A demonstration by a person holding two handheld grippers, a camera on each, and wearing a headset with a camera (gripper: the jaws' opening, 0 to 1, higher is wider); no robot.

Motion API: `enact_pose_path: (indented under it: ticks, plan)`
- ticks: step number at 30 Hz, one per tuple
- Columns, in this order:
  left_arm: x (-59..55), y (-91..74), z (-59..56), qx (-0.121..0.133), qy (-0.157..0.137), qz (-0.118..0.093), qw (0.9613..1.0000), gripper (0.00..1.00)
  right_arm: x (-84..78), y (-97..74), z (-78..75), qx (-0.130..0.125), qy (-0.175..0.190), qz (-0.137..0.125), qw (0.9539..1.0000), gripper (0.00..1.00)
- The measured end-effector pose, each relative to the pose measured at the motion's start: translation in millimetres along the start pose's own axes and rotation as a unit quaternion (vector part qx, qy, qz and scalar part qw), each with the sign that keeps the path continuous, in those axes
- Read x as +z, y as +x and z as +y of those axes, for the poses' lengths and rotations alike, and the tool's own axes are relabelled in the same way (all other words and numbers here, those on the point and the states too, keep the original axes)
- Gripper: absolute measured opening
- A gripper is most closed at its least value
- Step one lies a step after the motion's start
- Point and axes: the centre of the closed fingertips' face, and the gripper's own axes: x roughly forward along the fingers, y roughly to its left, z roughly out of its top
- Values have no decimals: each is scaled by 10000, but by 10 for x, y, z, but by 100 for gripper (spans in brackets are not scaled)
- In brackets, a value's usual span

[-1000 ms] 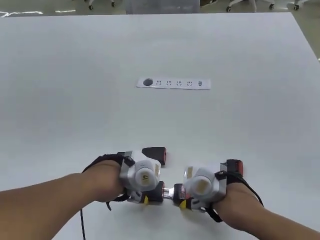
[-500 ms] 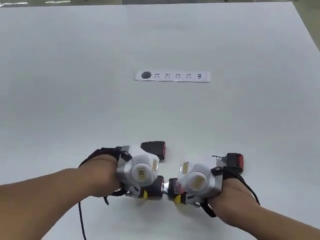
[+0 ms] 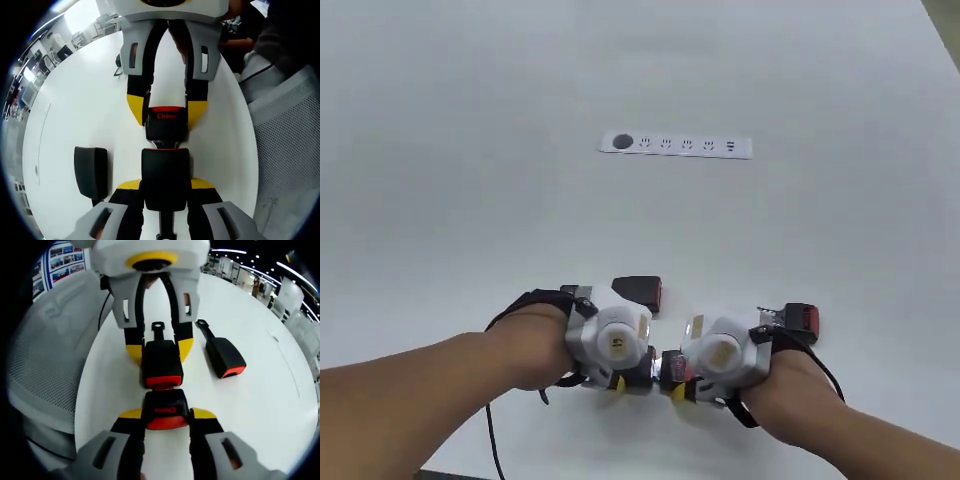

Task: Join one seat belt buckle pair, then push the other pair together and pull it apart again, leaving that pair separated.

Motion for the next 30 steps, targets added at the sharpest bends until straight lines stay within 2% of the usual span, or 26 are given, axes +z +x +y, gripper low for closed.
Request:
enact_pose_path:
  ticks: [7, 9, 11, 14, 21, 22, 23, 25, 28, 30]
  plan:
    - [-1, -3, -5, 32, -103, -18, 9999, 33, 1, -23, 16, -38, -73, -143, 9999, 34]
    - [-5, -18, -5, 115, -117, -197, 9997, 33, -2, -32, 20, -84, -174, -278, 9994, 34]
    - [-3, -26, 2, 204, -141, -450, 9987, 33, -4, -41, 26, -102, -58, -442, 9990, 34]
    - [-16, -39, -11, 279, -171, -578, 9978, 33, 4, -44, 32, -95, 21, -527, 9986, 34]
    - [-4, -36, 9, 271, -265, -687, 9969, 33, 3, -33, 37, -32, 72, -549, 9985, 34]
    - [1, -35, 7, 257, -363, -736, 9963, 34, 6, -45, 37, -21, 79, -557, 9984, 35]
    - [1, -35, 3, 254, -488, -776, 9955, 34, 12, -45, 43, 24, 120, -577, 9983, 35]
    - [-10, -35, -11, 218, -534, -819, 9950, 35, 1, -57, 59, 180, 223, -594, 9978, 35]
    - [-11, -35, -23, 227, -597, -834, 9945, 35, -83, -62, 75, 257, 200, -439, 9985, 35]
    - [-9, -38, -26, 257, -608, -839, 9943, 35, -115, -69, 36, 188, 211, -446, 9986, 35]
